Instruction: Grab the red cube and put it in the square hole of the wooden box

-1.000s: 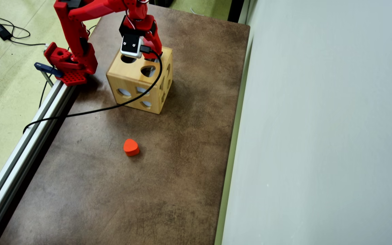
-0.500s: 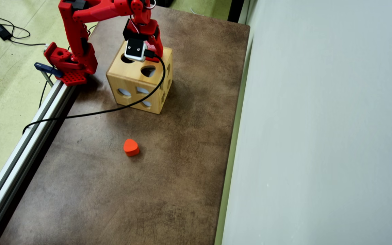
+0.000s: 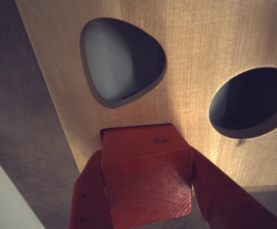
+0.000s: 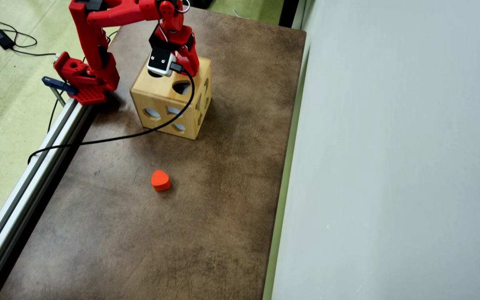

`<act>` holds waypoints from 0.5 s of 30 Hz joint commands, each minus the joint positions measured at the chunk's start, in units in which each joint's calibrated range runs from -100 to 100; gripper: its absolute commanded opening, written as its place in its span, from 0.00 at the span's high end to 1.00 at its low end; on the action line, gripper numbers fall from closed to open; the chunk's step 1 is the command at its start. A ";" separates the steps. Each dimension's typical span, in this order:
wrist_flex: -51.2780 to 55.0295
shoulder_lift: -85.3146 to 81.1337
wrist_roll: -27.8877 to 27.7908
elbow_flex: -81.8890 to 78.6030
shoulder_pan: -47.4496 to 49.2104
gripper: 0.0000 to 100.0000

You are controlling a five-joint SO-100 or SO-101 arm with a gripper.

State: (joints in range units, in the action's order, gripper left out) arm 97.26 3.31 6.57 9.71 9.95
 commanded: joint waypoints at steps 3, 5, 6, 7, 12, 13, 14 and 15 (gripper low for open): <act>0.73 -2.58 0.15 -0.05 -0.44 0.91; 0.81 -2.75 0.10 -0.05 -0.15 0.83; 0.81 -3.43 0.10 -0.05 0.08 0.79; 0.81 -4.54 0.10 -0.14 0.23 0.75; 0.81 -8.10 0.10 -0.23 0.23 0.63; 0.81 -8.10 0.10 -0.23 0.23 0.63; 0.81 -8.10 0.15 -0.23 0.23 0.63; 0.81 -8.19 0.15 -0.23 0.23 0.63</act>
State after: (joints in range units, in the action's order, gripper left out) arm 98.06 -1.78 6.67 9.35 9.88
